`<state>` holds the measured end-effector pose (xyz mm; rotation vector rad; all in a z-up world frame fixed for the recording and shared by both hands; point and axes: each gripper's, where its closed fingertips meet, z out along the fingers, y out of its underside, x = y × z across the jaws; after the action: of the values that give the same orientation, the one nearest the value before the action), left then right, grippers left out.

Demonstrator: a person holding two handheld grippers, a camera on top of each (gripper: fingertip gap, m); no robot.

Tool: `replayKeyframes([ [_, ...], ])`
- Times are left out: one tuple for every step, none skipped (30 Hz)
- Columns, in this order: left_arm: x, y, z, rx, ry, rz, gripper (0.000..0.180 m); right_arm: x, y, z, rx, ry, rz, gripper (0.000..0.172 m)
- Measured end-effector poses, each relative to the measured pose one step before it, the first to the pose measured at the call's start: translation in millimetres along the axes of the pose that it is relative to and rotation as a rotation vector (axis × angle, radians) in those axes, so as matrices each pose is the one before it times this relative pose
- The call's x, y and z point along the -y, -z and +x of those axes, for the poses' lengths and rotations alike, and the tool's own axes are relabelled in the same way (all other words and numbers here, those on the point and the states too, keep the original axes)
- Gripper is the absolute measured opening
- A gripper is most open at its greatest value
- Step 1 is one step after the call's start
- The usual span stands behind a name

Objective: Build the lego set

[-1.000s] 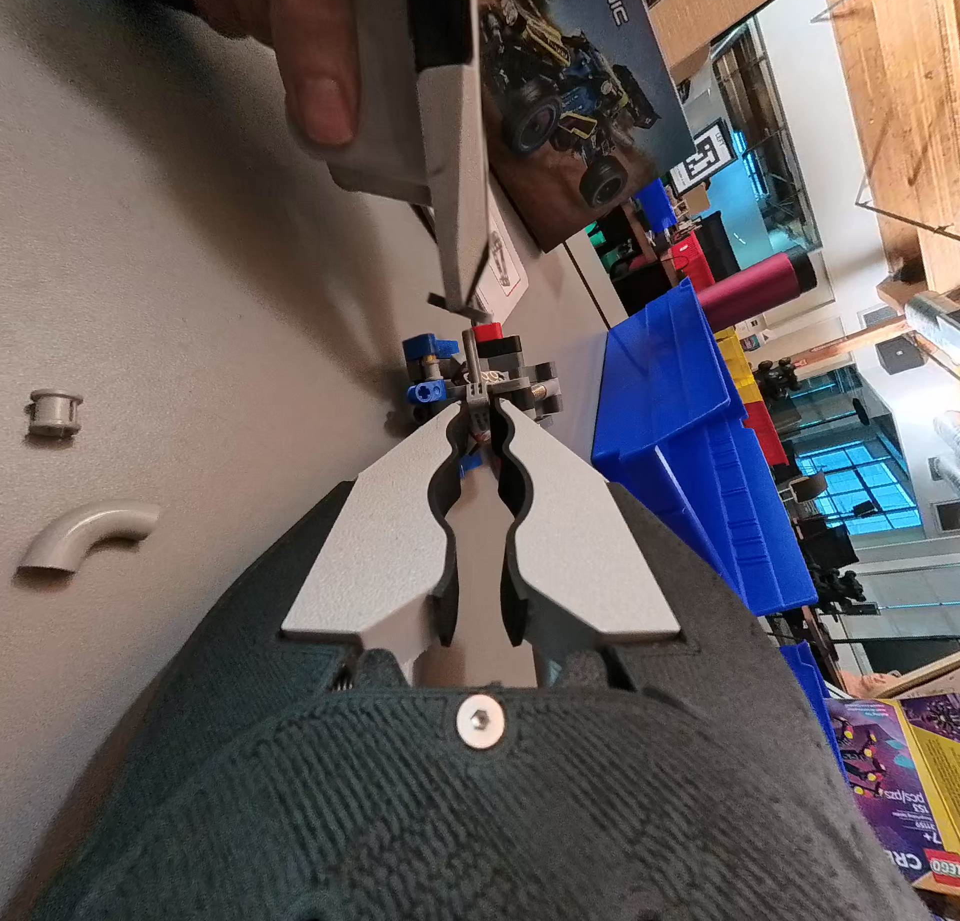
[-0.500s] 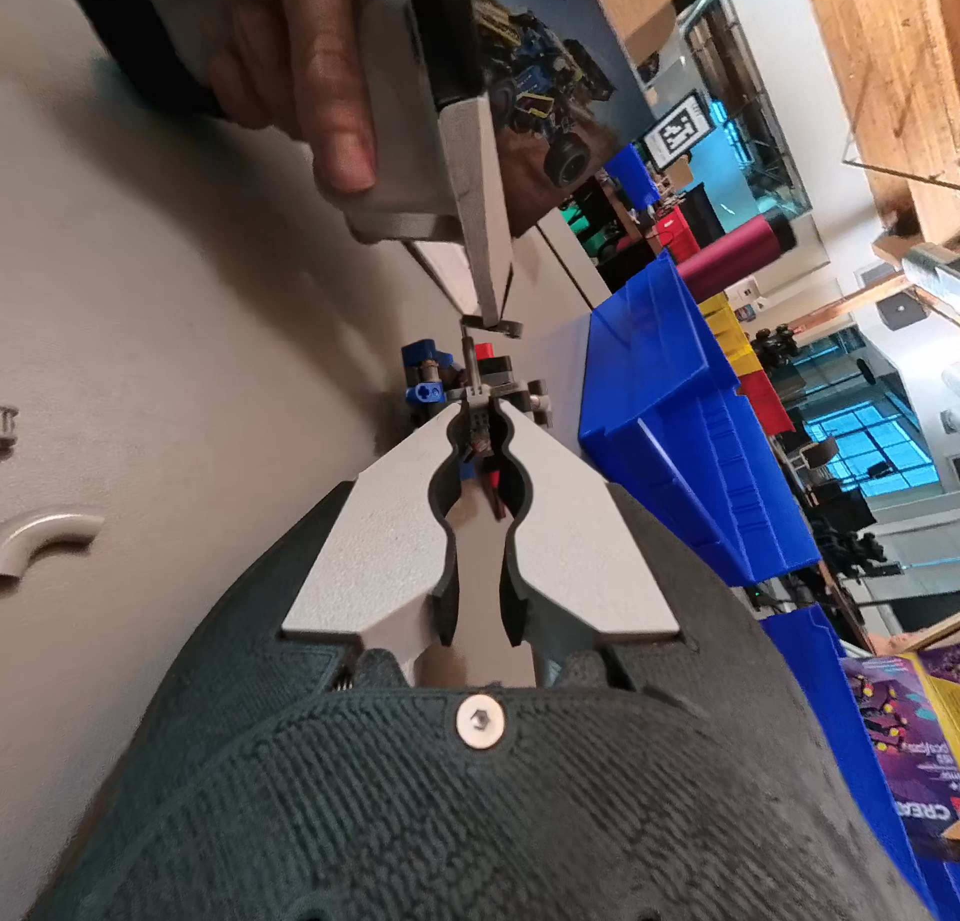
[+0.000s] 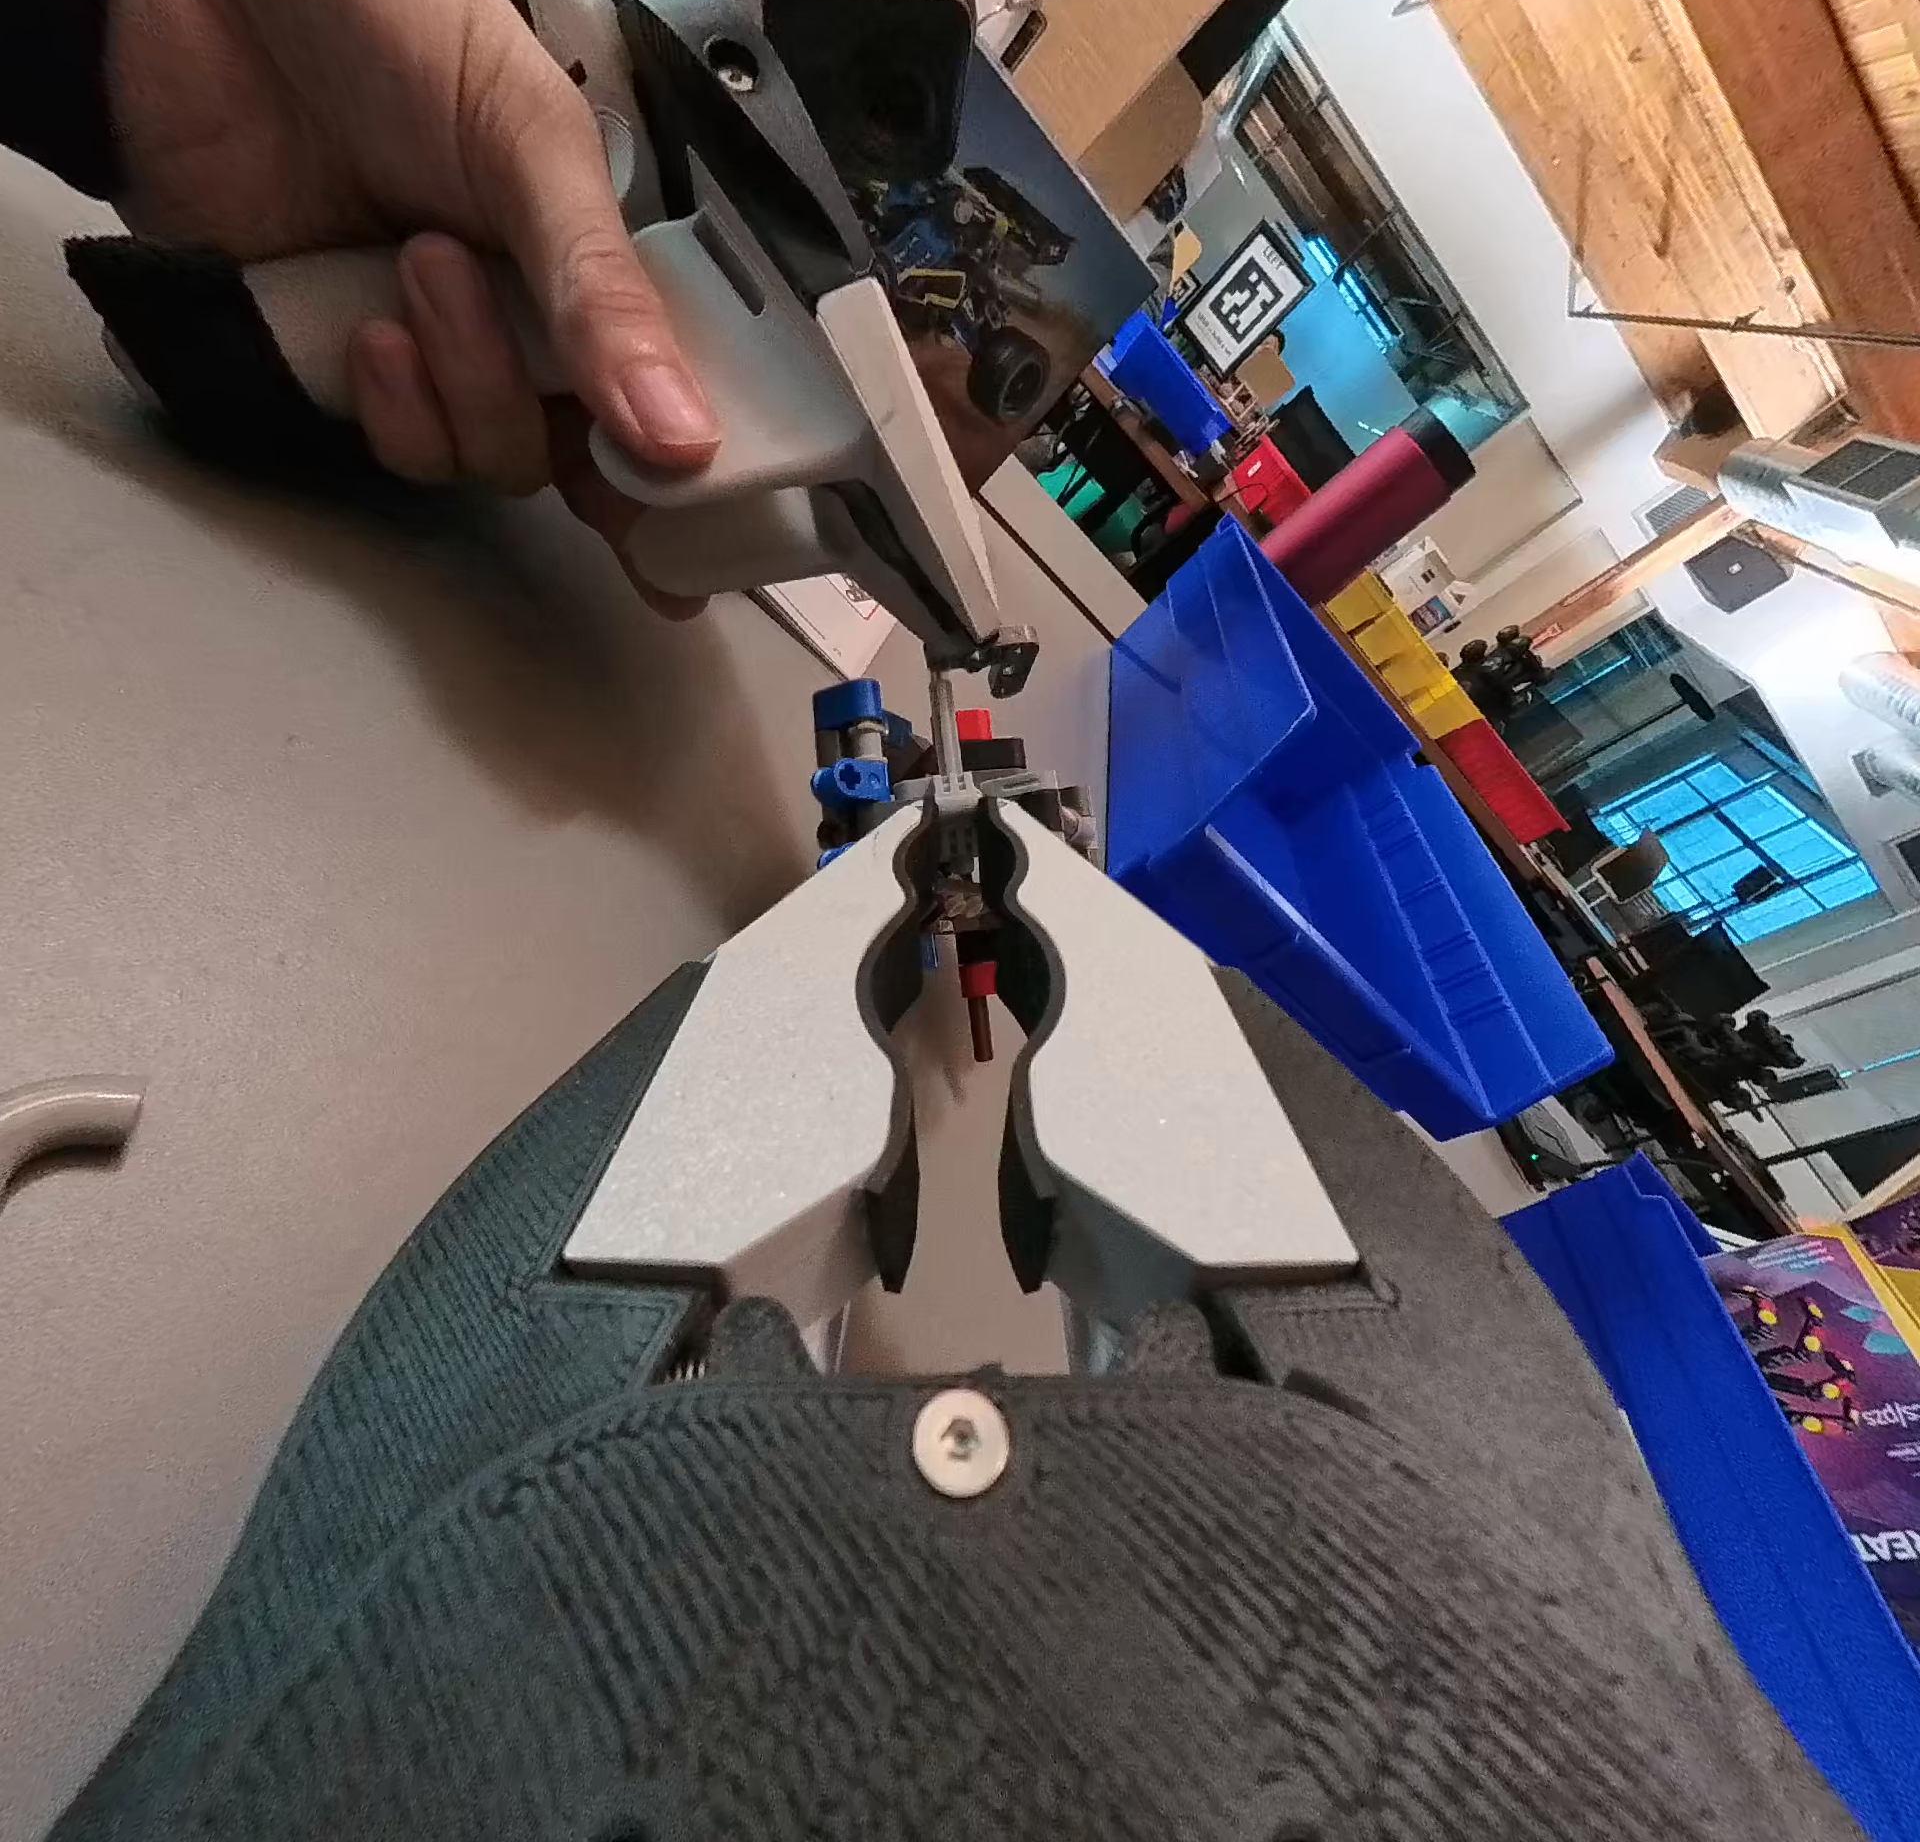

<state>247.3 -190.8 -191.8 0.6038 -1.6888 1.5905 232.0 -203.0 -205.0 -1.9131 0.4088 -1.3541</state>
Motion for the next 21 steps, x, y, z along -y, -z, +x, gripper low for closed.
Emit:
replayKeyframes([
  [-0.65,-0.66,-0.40,0.0044,-0.0009,-0.0031,0.004,1.00,0.44,0.19,0.0004,-0.0043,0.0063,0.005],
  [-0.47,-0.73,-0.08,0.0013,-0.0006,-0.0030,0.004,1.09,0.66,0.92,-0.0044,-0.0050,0.0070,0.005],
  [0.24,-0.30,0.20,-0.0022,0.0019,0.0030,0.004,0.79,0.68,1.25,-0.0056,-0.0052,0.0069,0.005],
  [0.21,-0.25,-0.06,-0.0005,0.0036,0.0038,0.004,-0.14,0.03,-0.02,0.0032,-0.0057,0.0005,0.005],
  [-0.09,-0.16,0.22,-0.0016,0.0014,0.0007,0.004,-0.14,-0.03,-0.07,0.0004,0.0001,-0.0014,0.005],
  [0.14,-0.13,0.31,-0.0020,-0.0005,0.0015,0.004,0.28,0.12,-0.02,-0.0026,0.0032,0.0002,0.005],
  [0.28,-0.11,-0.33,0.0022,0.0018,0.0030,0.004,0.34,-0.14,-0.71,0.0039,-0.0005,0.0005,0.005],
  [0.00,-0.16,-0.98,0.0056,0.0028,0.0001,0.004,1.01,0.25,-0.08,0.0000,-0.0030,0.0040,0.005],
  [-0.24,-0.32,-0.44,0.0012,0.0021,-0.0019,0.004,1.17,0.54,0.55,-0.0038,-0.0022,0.0070,0.005],
  [0.00,-0.12,-0.02,-0.0011,0.0049,0.0011,0.004,0.10,0.02,-0.10,0.0016,-0.0019,0.0016,0.005],
  [-0.05,-0.19,-0.34,-0.0020,0.0112,0.0019,0.004,0.02,0.04,-0.16,0.0015,-0.0003,-0.0004,0.005],
  [-0.17,-0.29,-0.19,-0.0029,0.0152,0.0022,0.004,0.50,0.26,0.37,-0.0035,0.0002,0.0034,0.004],
  [-0.05,-0.27,-0.43,-0.0010,0.0165,0.0034,0.004,0.02,-0.02,-0.22,0.0029,-0.0026,0.0015,0.004],
  [-0.11,-0.04,-1.06,0.0015,0.0215,0.0016,0.004,-0.38,-0.27,-0.56,0.0064,-0.0033,-0.0017,0.004],
  [-0.36,0.15,-1.23,0.0002,0.0289,0.0003,0.004,-0.05,-0.17,-0.89,0.0045,0.0027,-0.0006,0.005],
  [-0.77,0.59,-2.42,0.0067,0.0310,-0.0026,0.004,0.05,-0.27,-1.83,0.0086,0.0070,-0.0003,0.004],
  [-1.54,0.99,-2.98,0.0132,0.0220,-0.0098,0.004,-1.24,-0.95,-2.63,0.0126,0.0104,-0.0097,0.004],
  [-2.49,1.88,-3.85,0.0257,0.0032,-0.0212,0.004,-2.76,-1.69,-3.34,0.0144,0.0180,-0.0202,0.004],
  [-3.87,2.28,-4.46,0.0403,-0.0239,-0.0335,0.004,-2.98,-2.10,-4.17,0.0169,0.0241,-0.0232,0.004],
  [-5.22,2.38,-6.01,0.0617,-0.0478,-0.0452,0.004,-2.41,-2.31,-5.85,0.0240,0.0288,-0.0208,0.004],
  [-6.59,2.87,-9.27,0.0927,-0.0677,-0.0592,0.004,-3.41,-2.70,-6.76,0.0266,0.0360,-0.0277,0.005],
])
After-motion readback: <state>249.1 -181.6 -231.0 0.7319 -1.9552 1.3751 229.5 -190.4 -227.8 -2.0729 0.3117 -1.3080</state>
